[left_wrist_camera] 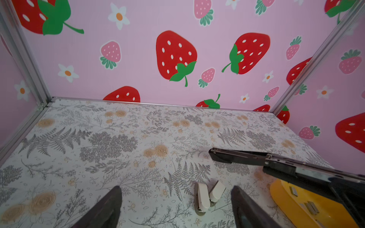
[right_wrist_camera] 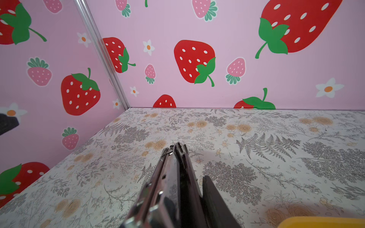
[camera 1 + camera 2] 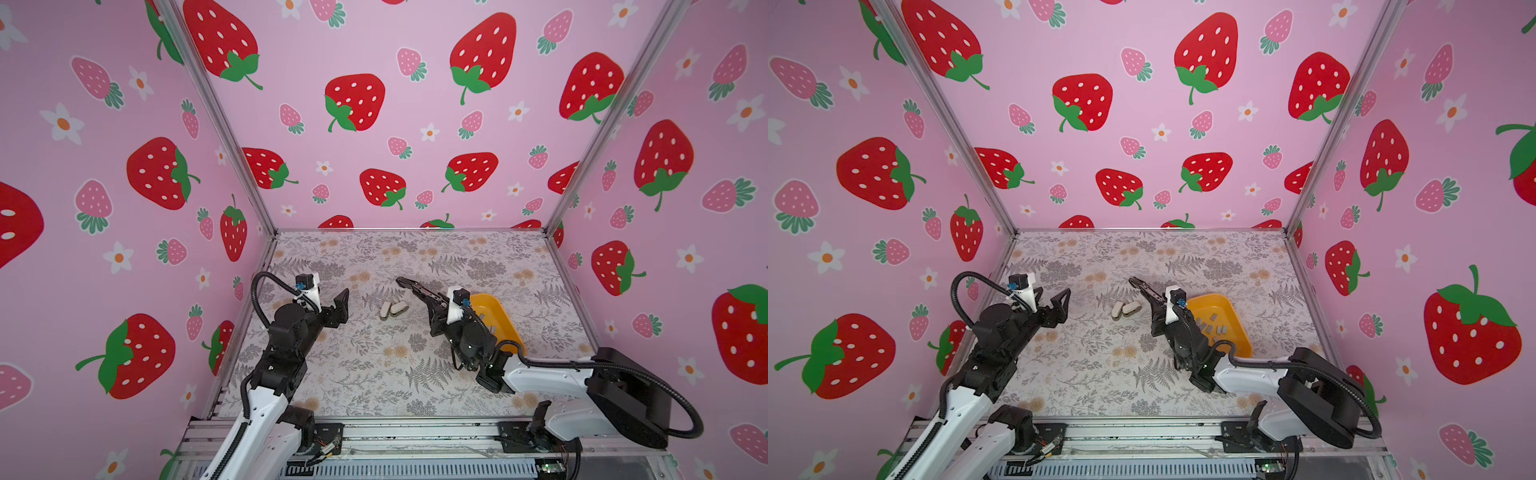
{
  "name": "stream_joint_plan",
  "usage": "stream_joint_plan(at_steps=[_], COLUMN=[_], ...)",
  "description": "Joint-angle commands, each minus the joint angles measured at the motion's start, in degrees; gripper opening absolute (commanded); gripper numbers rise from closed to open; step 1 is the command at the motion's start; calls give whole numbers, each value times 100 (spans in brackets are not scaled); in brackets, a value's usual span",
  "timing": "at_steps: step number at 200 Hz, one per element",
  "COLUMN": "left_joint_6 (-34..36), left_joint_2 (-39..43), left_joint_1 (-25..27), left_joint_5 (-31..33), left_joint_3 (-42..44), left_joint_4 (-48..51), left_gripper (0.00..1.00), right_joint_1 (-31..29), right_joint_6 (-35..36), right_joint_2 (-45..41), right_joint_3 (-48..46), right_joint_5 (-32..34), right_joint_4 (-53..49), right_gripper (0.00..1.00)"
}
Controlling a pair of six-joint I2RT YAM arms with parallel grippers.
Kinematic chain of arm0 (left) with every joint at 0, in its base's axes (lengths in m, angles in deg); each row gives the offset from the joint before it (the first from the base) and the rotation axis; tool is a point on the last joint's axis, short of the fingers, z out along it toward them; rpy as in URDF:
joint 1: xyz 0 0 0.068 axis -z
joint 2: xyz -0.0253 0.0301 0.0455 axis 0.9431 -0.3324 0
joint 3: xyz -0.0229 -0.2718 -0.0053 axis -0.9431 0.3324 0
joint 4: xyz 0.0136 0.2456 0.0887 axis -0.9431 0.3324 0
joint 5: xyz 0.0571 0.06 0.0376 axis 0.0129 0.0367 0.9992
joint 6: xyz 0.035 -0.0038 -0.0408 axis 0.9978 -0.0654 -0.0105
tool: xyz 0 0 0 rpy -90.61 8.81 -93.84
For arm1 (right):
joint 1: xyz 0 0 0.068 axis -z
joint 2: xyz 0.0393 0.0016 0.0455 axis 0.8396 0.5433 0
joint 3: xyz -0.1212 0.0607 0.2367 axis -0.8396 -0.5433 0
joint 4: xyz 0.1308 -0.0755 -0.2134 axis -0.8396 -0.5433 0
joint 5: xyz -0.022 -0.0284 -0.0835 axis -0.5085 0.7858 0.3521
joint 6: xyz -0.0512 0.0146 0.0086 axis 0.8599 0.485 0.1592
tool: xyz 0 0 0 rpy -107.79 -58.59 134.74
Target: Load the staples into the stapler
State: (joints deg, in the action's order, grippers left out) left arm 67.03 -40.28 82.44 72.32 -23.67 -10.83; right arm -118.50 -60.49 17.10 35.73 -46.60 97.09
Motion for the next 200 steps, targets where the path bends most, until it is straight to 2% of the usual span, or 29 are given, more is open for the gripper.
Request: stream_joint_plan(at_steps=[1, 22, 68, 102, 121, 139, 160, 200], left_joint_6=[-292, -385, -617, -736, -1043, -1143, -1118, -1110], left_joint_2=[-65, -88, 99, -103, -265, -439, -420, -89], left_joint_1=[-22, -22, -17, -23, -26, -29, -26, -26], left_joint_5=[201, 268, 738, 702, 985, 947, 894, 839], left_joint_3=[157, 306, 1080, 1262, 1449, 1894, 1758, 1966], left_joint_4=[108, 154, -333, -669, -880, -1627, -1314, -1391], left_gripper=[87, 86, 88, 88, 89, 88, 88, 88], right_joint_1=[-29, -30, -104, -246, -340, -389, -441, -478], right_joint_6=[-576, -1092, -1686, -2196, -2365, -2517, -2554, -2730], right_joint_2=[264, 508, 821, 1060, 1258, 1462, 1668, 1991], right_joint_3=[156, 129, 172, 97, 34, 14, 57, 15], right_joint_5=[991, 1254, 1296, 1485, 1576, 1632, 1664, 1732], right_joint_4=[669, 509, 17, -359, -411, -421, -403, -246], right_gripper=[0, 0, 0, 0, 0, 0, 0, 9])
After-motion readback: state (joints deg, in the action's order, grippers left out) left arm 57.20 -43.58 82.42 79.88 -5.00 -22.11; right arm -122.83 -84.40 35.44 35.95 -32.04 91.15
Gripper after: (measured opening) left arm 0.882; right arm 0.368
